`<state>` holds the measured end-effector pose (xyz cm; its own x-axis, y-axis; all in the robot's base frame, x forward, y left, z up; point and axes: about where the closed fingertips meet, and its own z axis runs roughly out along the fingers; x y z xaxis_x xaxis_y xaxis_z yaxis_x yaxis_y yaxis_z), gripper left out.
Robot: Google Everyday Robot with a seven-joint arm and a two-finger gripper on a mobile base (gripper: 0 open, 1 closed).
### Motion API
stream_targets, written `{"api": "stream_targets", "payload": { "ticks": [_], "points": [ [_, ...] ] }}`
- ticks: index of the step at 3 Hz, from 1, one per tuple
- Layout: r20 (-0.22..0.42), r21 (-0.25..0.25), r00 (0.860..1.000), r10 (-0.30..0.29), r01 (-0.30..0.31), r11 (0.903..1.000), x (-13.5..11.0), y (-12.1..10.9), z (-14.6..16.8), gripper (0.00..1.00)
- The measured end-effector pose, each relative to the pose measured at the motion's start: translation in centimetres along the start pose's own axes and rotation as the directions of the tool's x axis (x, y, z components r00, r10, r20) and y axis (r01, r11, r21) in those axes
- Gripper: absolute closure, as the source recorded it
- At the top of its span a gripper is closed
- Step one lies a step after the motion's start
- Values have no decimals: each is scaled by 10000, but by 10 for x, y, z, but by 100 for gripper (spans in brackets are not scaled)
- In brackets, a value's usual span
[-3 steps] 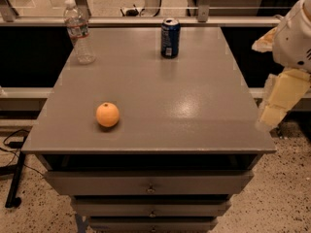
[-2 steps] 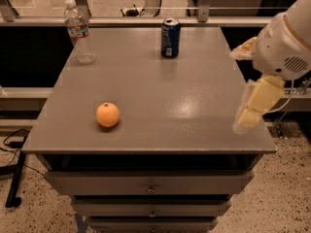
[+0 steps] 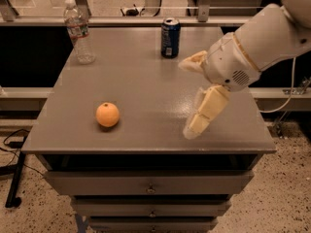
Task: Move orange near water bottle
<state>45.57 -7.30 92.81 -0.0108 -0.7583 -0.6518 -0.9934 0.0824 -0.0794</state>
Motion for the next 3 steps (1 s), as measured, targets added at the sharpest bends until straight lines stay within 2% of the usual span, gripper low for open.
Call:
{"api": "stream_targets", "payload": {
  "ticks": [1, 2, 3],
  "points": [
    [994, -350, 9944, -363, 399, 9986, -23, 5, 29, 0],
    [1915, -182, 9807, -385, 428, 9989, -42, -1, 67, 0],
    [2461, 48, 9688, -292, 290, 9996, -53, -10, 84, 0]
  ]
}}
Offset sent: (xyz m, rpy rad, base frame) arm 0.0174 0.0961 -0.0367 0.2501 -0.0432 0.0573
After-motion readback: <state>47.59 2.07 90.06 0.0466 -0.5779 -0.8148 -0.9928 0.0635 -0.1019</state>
